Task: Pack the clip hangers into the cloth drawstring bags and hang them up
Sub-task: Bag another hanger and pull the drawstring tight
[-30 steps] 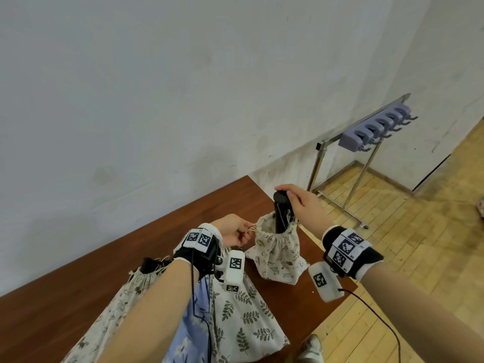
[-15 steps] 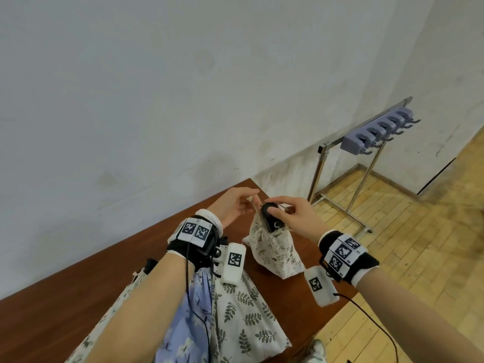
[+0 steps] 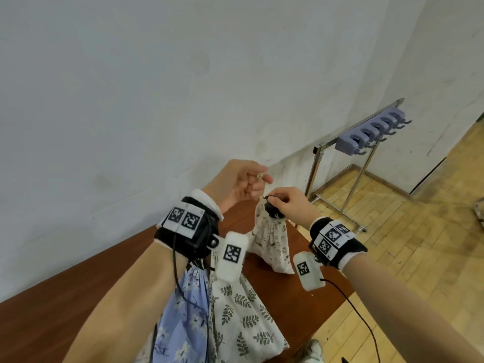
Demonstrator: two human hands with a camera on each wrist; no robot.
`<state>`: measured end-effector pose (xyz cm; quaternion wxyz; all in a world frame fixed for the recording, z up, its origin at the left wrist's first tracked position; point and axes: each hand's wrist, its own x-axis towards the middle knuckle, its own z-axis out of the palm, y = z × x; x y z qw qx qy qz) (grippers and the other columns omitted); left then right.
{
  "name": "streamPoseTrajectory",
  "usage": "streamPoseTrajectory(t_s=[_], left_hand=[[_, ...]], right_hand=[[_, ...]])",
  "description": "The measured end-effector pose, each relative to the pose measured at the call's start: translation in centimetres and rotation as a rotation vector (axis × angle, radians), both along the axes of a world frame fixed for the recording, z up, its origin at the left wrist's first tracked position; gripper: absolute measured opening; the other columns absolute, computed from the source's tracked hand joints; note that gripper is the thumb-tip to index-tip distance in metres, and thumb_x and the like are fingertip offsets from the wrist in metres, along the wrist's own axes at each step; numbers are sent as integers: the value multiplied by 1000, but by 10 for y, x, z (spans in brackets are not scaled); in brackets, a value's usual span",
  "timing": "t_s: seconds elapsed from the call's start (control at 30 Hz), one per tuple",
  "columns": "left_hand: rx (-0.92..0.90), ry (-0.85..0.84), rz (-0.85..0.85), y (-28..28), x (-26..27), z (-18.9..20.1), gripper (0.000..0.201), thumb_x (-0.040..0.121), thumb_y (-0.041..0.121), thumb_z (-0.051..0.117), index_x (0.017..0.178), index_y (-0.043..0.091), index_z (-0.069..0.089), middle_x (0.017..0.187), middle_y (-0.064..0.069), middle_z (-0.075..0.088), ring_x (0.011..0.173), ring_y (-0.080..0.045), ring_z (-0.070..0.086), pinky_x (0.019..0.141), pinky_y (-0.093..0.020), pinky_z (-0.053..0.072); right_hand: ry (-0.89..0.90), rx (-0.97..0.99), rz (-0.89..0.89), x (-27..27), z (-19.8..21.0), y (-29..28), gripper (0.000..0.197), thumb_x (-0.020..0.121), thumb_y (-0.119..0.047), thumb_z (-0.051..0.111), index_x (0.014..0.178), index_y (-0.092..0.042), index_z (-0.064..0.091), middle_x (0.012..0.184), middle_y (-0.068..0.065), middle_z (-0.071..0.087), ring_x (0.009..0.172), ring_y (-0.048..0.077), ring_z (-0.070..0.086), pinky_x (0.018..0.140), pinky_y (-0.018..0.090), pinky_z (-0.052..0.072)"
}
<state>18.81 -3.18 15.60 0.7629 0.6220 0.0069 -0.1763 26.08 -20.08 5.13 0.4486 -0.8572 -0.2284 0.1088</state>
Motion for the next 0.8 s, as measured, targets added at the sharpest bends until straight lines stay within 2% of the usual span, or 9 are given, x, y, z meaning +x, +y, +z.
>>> streamPoseTrajectory(t_s=[0.07,0.13,0.27,0.37,0.4,0.47,0.6,0.73,0.8], left_hand=[[17,-105,-58,-5,1,2,22,79,21,59,68,5,69,79,-19,42,55,-17,37,54,-25,35],[-23,-146,-82,-5,1,0,21,83,18,56,76,3,69,70,-16,50,56,-18,45,57,-24,42],[141,-238,37,5,19,-18,10,80,7,61,79,12,70,76,-6,60,67,-12,57,64,-20,46],[465,-307,3,7,34,-34,35,79,-3,69,108,16,63,98,-4,65,91,-14,62,85,-28,51],[549,-316,-25,4,36,-38,46,78,-2,71,117,18,59,105,-4,64,98,-17,62,92,-31,50],[642,-308,-75,-3,37,-45,66,76,1,75,133,20,47,114,-7,64,107,-20,61,96,-32,49],[685,-319,-45,-19,39,-64,87,73,8,77,143,31,30,99,-7,70,97,-22,66,90,-33,53],[723,-291,-31,-19,45,-80,98,68,30,82,142,53,23,95,-7,71,97,-22,66,97,-42,50],[751,-297,-29,-16,48,-83,98,68,32,83,142,55,23,95,-2,69,97,-17,64,99,-41,48]], right_hand=[[-14,-24,17,0,3,-3,15,94,-20,58,96,-18,73,79,-8,69,74,1,61,66,13,41],[5,-14,-9,3,2,-7,16,93,-20,58,97,-16,74,78,-10,68,73,-2,60,69,14,42],[99,-26,12,15,17,-14,12,85,-27,71,93,-21,76,89,-2,75,87,10,69,82,28,54],[138,44,6,16,35,-13,9,78,-18,77,87,-18,75,72,-1,73,65,14,67,62,27,55],[159,116,-19,15,41,-10,6,80,-11,73,85,-14,73,66,2,71,55,16,60,53,26,49],[240,263,-84,14,49,-7,10,83,0,66,88,-8,70,71,13,71,52,18,57,51,26,46],[469,413,-140,14,53,-7,12,88,1,60,98,0,66,77,16,65,58,15,58,54,22,49],[792,545,-185,14,61,-15,10,92,-9,59,102,-5,61,75,9,55,53,10,46,46,19,43],[935,633,-219,15,69,-25,22,89,-22,64,103,-7,59,73,7,49,53,10,37,47,20,36]])
